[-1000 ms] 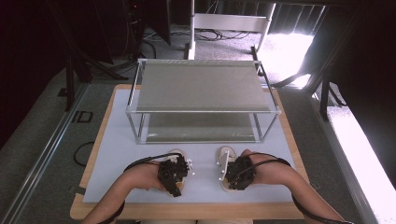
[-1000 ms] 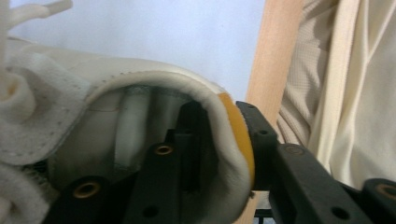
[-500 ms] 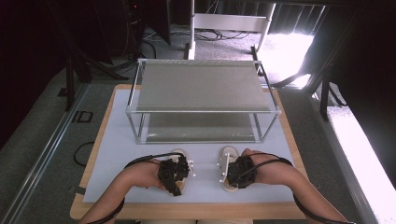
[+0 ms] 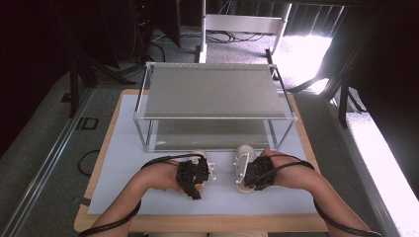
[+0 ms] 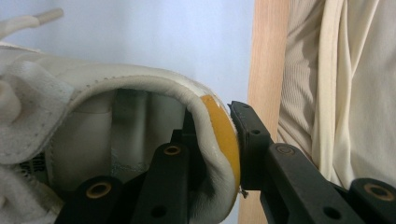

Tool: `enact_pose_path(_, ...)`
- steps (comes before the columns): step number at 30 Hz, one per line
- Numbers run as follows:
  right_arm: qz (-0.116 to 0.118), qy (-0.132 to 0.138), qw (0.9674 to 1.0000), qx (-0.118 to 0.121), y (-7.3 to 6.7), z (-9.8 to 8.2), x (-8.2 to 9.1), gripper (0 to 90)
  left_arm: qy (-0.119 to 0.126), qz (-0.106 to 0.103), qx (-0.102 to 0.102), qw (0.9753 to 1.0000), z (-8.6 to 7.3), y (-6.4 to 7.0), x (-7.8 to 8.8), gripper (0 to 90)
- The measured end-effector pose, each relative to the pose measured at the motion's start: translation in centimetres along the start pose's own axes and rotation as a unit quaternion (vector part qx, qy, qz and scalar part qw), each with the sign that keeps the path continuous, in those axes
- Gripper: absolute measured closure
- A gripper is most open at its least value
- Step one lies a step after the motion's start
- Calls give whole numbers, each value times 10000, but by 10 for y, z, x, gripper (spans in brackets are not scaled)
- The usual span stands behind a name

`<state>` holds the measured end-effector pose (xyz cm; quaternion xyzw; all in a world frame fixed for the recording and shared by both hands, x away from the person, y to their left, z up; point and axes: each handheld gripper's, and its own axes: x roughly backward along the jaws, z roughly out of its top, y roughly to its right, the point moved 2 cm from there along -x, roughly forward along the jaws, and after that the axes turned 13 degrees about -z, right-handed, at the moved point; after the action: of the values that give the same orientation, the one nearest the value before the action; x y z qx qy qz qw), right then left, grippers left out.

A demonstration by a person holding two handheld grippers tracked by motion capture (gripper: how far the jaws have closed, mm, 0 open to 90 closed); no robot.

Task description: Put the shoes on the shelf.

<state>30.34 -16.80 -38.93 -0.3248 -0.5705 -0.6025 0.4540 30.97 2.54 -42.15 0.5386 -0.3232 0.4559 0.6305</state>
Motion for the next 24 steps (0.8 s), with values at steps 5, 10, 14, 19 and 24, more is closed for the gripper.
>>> enact_pose_path(5, -36, 3, 10000, 3, 3, 0, 1, 759, -88, 68, -155, 9998, 12, -4, 3, 769)
enact_pose_path(10, -253, 163, 9995, -70, 12, 1, 0, 759, -176, 339, -574, 9976, 24, -9, 5, 769)
enact_pose_path(14, -248, 184, 9994, -144, 18, 0, 0, 758, -189, 354, -846, 9956, 30, -12, 5, 768)
enact_pose_path(19, -180, 116, 9996, -172, 23, -4, -6, 758, -134, 500, -677, 9964, 36, -27, 7, 767)
enact_pose_path(24, -121, 164, 9995, -253, 22, -8, -11, 758, -115, 602, -598, 9963, 41, -43, 9, 767)
